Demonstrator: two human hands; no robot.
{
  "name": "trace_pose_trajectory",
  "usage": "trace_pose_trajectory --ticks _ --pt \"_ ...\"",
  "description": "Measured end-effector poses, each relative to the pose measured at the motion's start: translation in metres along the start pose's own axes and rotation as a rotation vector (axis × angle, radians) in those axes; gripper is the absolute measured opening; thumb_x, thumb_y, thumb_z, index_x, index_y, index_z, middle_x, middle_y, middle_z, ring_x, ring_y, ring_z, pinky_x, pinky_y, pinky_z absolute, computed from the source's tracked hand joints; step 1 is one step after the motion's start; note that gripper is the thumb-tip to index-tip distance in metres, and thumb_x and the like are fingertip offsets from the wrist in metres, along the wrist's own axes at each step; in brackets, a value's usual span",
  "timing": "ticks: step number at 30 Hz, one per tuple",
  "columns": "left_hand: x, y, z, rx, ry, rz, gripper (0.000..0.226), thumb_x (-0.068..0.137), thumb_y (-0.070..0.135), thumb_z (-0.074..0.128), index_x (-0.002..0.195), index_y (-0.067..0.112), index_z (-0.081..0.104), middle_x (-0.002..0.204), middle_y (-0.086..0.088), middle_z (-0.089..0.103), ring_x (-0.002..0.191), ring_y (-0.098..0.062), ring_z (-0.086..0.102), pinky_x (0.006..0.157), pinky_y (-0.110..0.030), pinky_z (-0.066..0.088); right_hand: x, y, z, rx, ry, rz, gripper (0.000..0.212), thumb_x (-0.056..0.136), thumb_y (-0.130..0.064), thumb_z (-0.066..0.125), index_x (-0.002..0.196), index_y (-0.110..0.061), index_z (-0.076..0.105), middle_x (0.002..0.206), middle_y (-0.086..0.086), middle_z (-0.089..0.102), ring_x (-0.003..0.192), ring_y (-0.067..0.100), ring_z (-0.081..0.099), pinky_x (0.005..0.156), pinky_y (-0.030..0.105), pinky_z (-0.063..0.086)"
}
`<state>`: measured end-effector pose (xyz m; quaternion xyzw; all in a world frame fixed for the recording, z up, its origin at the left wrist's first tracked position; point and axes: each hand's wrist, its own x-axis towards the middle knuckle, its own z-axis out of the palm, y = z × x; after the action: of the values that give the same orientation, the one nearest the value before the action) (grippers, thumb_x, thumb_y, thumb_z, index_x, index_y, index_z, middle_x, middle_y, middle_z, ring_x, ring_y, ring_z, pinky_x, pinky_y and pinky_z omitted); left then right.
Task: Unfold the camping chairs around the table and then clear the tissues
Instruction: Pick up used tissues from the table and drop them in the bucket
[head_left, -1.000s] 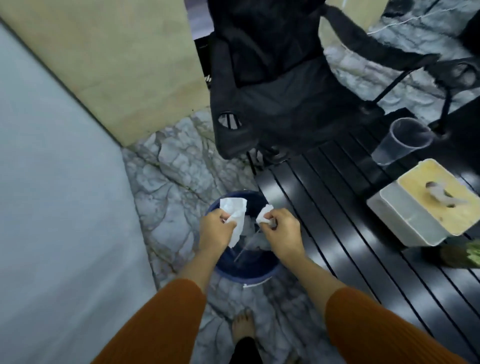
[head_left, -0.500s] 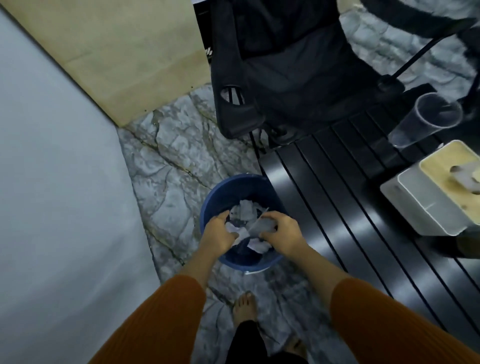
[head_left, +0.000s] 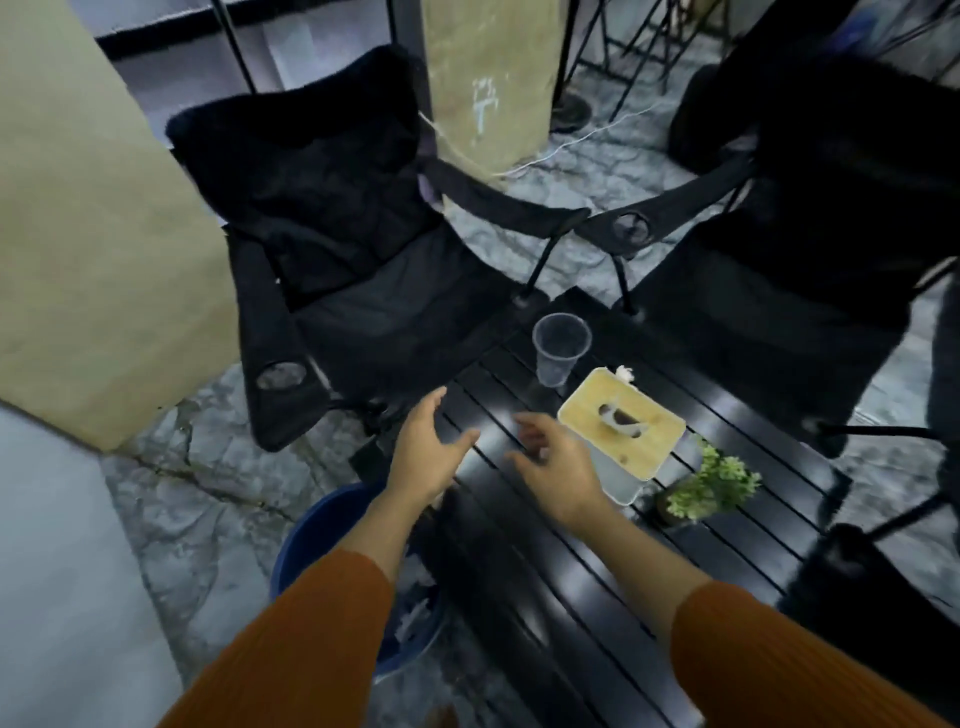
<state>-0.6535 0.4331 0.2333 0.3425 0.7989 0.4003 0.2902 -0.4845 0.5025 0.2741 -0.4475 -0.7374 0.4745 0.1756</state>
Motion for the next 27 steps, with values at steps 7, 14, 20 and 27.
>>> trace_pose_trajectory --ticks 7,14,20,27 --pt "0.066 0.07 0.074 0.036 -0.04 0.121 0.092 0.071 0.049 0.077 0.146 0.033 0.027 0.153 0.005 0.033 0.141 -0.016 0.031 0.106 -0.031 0.031 0.058 0.043 -0.099 0.082 0.344 0.074 0.025 0.087 -0.015 0.065 0.111 -0.019 0.064 0.099 0.001 0.067 0.089 0.017 0.064 0.075 0.027 0.053" --pt "0.144 0.051 0.103 -0.029 -0.205 -0.01 0.122 0.058 0.034 0.091 0.152 0.033 0.013 0.16 0.007 0.021 0.147 -0.014 0.019 0.117 -0.036 0.024 0.132 0.116 -0.134 0.011 0.431 0.223 0.027 0.091 -0.008 0.058 0.116 -0.013 0.063 0.104 0.004 0.064 0.086 0.014 0.058 0.072 0.015 0.045" --pt "0.183 0.006 0.117 -0.006 -0.379 -0.08 0.124 0.056 0.02 0.094 0.152 0.032 0.016 0.157 0.005 0.029 0.144 -0.012 0.027 0.115 -0.031 0.026 0.186 0.168 -0.125 -0.162 0.244 0.339 0.036 0.091 -0.001 0.055 0.123 -0.018 0.061 0.126 0.008 0.057 0.094 0.016 0.054 0.081 0.024 0.038" --pt "0.209 -0.014 0.152 -0.124 -0.354 0.006 0.107 0.055 0.018 0.094 0.143 0.034 0.035 0.141 0.017 0.048 0.132 -0.001 0.044 0.103 -0.021 0.037 0.223 0.203 -0.109 -0.257 -0.043 0.313 0.047 0.077 0.002 0.071 0.119 -0.018 0.067 0.125 0.006 0.054 0.11 0.022 0.055 0.091 0.027 0.044"
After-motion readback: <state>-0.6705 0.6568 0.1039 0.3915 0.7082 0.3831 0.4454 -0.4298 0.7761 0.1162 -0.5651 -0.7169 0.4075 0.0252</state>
